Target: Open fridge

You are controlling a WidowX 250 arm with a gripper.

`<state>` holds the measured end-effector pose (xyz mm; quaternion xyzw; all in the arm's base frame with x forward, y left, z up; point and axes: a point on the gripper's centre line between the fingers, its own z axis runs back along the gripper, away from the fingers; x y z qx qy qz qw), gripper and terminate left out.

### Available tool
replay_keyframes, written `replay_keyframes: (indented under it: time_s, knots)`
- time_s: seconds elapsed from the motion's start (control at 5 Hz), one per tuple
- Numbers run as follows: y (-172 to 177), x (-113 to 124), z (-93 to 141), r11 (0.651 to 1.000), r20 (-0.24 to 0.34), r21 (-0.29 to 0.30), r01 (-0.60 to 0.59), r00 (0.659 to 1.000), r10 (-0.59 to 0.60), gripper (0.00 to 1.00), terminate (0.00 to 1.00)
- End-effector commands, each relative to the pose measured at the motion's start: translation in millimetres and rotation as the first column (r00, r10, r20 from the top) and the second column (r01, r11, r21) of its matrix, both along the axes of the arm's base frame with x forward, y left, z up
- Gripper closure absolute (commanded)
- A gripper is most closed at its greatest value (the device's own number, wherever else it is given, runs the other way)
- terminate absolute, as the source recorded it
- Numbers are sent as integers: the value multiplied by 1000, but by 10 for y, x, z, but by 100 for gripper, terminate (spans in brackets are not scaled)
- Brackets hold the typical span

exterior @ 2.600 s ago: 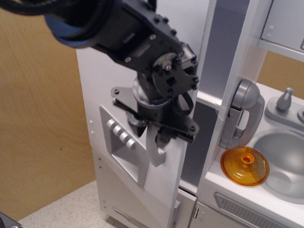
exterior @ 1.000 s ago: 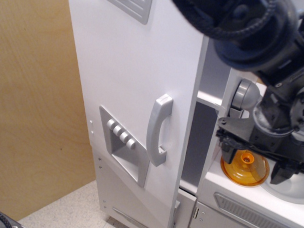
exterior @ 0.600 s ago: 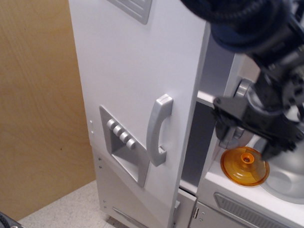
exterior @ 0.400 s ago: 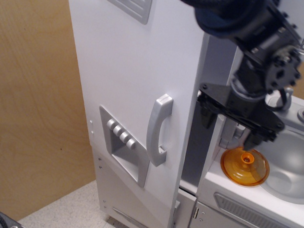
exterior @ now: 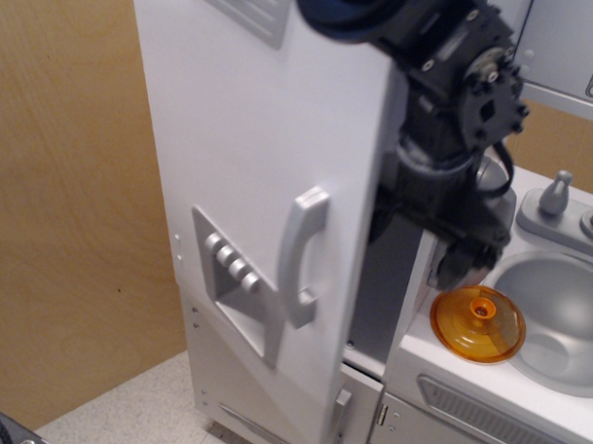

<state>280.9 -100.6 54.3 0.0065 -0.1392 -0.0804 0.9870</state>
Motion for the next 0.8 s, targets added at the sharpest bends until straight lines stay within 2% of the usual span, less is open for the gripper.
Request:
replay_keyframes:
  time_s: [0.0,0.4,0.6]
  knots:
    - [119,-380,203,999,44,-16,36,998,-35,0,0]
    - [423,-677,99,1000,14,17,25,1000,-25,0,0]
    - [671,-772,39,999,1,46,-21,1000,21,0,0]
